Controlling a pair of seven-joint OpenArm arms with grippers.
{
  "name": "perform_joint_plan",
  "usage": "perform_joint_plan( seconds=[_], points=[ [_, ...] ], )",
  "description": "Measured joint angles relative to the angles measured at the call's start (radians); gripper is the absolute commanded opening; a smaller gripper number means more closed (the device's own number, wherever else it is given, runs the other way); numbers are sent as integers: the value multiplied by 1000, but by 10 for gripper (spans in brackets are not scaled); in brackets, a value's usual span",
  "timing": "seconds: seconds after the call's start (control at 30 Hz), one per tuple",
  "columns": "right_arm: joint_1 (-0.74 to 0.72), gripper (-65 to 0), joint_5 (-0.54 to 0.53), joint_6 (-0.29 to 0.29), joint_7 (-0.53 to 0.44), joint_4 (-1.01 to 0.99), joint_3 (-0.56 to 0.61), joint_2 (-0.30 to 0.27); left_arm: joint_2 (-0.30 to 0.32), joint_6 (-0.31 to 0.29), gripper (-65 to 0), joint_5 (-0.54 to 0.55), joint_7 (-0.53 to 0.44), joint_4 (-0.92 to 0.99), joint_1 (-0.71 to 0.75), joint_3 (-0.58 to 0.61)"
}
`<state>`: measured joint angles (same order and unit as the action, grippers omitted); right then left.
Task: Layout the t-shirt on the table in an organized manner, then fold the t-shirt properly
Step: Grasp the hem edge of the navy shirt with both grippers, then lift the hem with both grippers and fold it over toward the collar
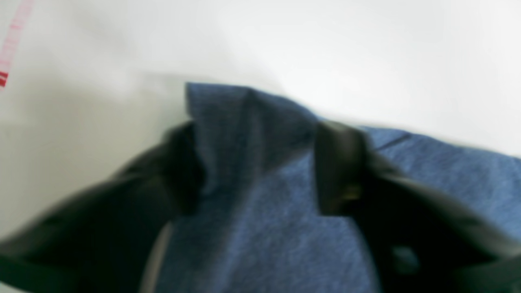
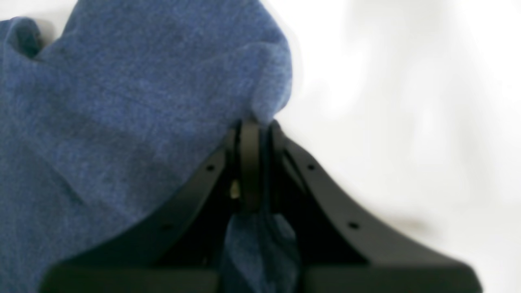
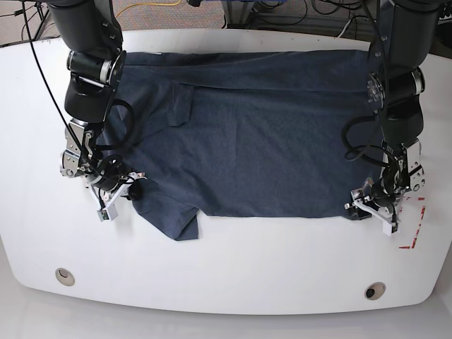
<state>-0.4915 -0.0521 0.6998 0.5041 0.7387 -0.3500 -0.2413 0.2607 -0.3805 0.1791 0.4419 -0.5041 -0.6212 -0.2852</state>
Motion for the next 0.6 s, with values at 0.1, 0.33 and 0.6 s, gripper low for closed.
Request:
perform_joint_plan(
  seconds=[0.1,0.33,0.6],
  points=[
    [0,-642,0,0,0,0,0,0,1,2,-511,2,4,-6,3,11],
    [9,-644,-5,0,-14,0,-2,0,-6,3,-650,-3,37,-46,18,19],
    [8,-650,-4,0,-11,1,3,-2,-8,0,-650,-14,66,-106,32,20]
  ],
)
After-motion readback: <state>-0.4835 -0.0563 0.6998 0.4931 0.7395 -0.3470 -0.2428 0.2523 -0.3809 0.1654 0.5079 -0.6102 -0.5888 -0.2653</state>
